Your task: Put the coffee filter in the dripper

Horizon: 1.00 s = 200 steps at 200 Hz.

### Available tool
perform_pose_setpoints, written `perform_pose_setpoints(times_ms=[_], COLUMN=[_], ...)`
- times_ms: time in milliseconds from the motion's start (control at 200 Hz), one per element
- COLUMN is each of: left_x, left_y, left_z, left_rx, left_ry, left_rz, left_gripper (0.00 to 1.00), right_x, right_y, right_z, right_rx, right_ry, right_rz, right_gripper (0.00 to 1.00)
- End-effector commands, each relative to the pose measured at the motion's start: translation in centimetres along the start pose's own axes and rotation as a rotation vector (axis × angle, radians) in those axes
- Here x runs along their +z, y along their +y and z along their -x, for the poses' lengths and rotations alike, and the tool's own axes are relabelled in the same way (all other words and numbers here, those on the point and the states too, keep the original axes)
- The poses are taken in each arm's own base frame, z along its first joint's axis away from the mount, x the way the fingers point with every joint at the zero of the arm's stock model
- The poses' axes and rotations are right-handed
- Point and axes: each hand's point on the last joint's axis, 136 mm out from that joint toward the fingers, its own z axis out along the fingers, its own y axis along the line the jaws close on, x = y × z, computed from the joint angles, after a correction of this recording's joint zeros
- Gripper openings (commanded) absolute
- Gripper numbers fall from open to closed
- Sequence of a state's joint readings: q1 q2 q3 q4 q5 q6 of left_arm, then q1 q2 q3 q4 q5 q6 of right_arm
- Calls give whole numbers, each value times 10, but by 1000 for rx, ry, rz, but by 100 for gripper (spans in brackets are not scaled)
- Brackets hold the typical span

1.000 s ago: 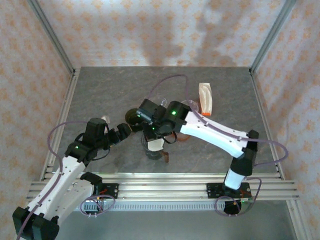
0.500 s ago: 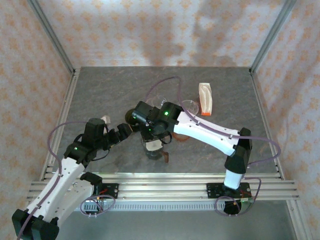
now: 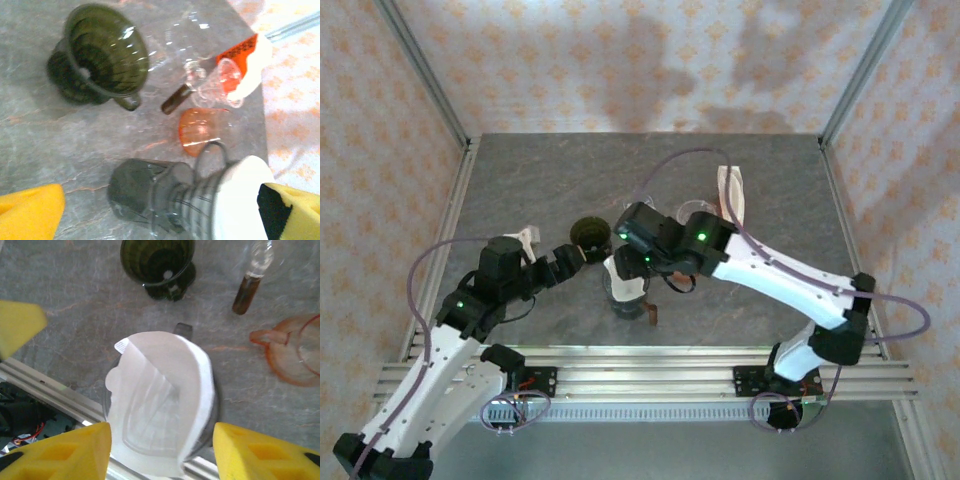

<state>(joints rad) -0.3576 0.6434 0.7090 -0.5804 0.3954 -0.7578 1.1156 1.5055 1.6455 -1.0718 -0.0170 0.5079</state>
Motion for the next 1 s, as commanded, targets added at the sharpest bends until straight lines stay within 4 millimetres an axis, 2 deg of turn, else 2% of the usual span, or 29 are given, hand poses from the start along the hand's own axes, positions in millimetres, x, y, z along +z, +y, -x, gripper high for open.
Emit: perform_pose_setpoints(times_ms=[0,105,285,475,586,761,996], left_x=[-11,-3,2,14,14,14,14], left_y=[-15,-23,-39,-30,-27,-22,-18], left_z=[2,-10,-25,-43,-45,-43,-42], left_rx=[109,193,355,409,405,408,415], left_ry=[-10,40,61,135,130,123,120], left_rz=[10,42,85,142,151,176,201], left_gripper=[99,98,98,94,92,79,70], right_x=[1,6,9,9,10,16,29], right_y=[-20,-30,-45,-50,-52,-50,-35], right_z=[4,2,0,-3,-5,-6,-6], right_rx=[-16,6,17,14,16,11,-47], right_ry=[-57,-64,-75,-78,-73,-54,15], right_rz=[-62,-54,-67,-69,-67,-60,-35], right_gripper=[58,63,63,63,63,63,54])
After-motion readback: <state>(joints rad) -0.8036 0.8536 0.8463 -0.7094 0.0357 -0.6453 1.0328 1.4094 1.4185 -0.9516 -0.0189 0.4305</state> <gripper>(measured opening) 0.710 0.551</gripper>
